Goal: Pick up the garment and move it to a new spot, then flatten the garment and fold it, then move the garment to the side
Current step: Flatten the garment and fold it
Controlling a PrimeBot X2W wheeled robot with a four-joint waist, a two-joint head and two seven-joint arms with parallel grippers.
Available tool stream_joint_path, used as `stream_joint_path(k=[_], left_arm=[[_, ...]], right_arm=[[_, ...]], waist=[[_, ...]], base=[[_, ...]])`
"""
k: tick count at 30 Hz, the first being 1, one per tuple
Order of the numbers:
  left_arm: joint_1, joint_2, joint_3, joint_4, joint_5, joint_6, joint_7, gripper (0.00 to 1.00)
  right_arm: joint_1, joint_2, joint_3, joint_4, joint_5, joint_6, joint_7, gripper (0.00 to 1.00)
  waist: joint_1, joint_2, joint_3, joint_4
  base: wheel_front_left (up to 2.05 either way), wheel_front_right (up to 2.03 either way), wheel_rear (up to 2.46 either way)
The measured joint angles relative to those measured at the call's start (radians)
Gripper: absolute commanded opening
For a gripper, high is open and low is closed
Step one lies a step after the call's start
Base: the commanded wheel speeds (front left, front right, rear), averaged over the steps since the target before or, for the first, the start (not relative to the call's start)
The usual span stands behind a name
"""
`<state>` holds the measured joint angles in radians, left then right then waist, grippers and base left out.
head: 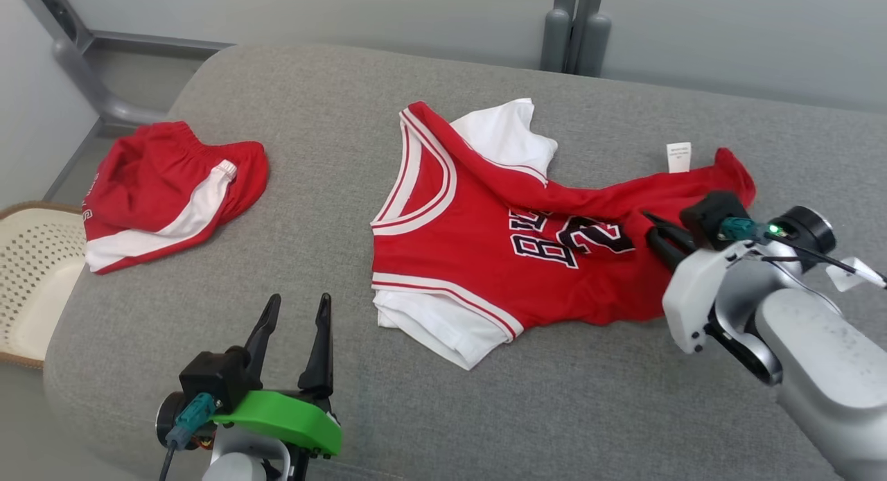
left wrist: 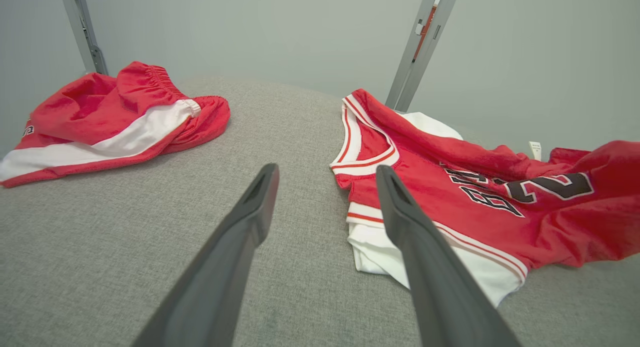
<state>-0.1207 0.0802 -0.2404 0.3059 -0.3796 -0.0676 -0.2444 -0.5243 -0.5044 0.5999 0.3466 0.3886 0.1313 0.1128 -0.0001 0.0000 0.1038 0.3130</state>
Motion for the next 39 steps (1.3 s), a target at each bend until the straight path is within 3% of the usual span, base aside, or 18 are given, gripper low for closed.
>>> stream_joint_path(k=[8,9,10,15,21,25,28,33,39], left_arm=[[-0.03,-0.007,-0.007,0.027,-0.007,-0.003,-0.009,1.0],[-0.034,-0.007,-0.008,0.03,-0.007,-0.003,-0.01,1.0],[-0.036,-0.008,-0.009,0.034,-0.007,-0.003,-0.012,1.0],[-0.039,-0.009,-0.007,0.047,-0.007,-0.003,-0.013,1.0],[-0.029,0.0,-0.001,0.05,-0.007,-0.001,-0.014,1.0],[-0.011,0.011,0.001,0.044,-0.007,0.006,-0.013,1.0],[-0.007,0.013,0.0,0.033,-0.007,0.008,-0.013,1.0],[0.003,0.018,-0.007,0.02,-0.007,0.011,-0.007,1.0],[0.004,0.026,-0.016,0.009,-0.008,0.011,0.002,1.0]], right_arm=[[-0.175,0.118,0.174,0.265,0.053,0.0,-0.109,0.0],[-0.193,0.131,0.187,0.298,0.063,0.0,-0.135,0.31],[-0.208,0.143,0.198,0.33,0.071,0.0,-0.162,1.0],[-0.247,0.182,0.243,0.411,0.103,0.0,-0.295,1.0],[-0.227,0.148,0.206,0.367,0.139,0.0,-0.37,1.0],[-0.159,0.104,0.106,0.267,0.139,0.0,-0.374,1.0],[-0.071,0.068,-0.028,0.181,0.122,0.0,-0.375,1.0],[0.114,0.072,-0.179,0.129,0.11,0.0,-0.376,1.0],[0.206,0.124,-0.189,0.135,0.133,0.0,-0.36,1.0]], waist=[[0.0,0.0,0.042,0.043],[0.0,0.0,0.046,0.046],[0.0,0.0,0.049,0.047],[0.0,0.0,0.045,0.032],[0.0,0.0,0.014,-0.01],[0.0,0.0,-0.005,-0.046],[0.0,0.0,-0.018,-0.074],[0.0,0.0,-0.037,-0.098],[0.0,0.0,-0.039,-0.086]], base=[[0.0,0.0,0.0],[0.0,0.0,0.0],[0.0,0.0,0.0],[0.0,0.0,0.0],[0.0,0.0,0.0],[0.0,0.0,0.0],[0.0,0.0,0.0],[0.0,0.0,0.0],[0.0,0.0,0.0]])
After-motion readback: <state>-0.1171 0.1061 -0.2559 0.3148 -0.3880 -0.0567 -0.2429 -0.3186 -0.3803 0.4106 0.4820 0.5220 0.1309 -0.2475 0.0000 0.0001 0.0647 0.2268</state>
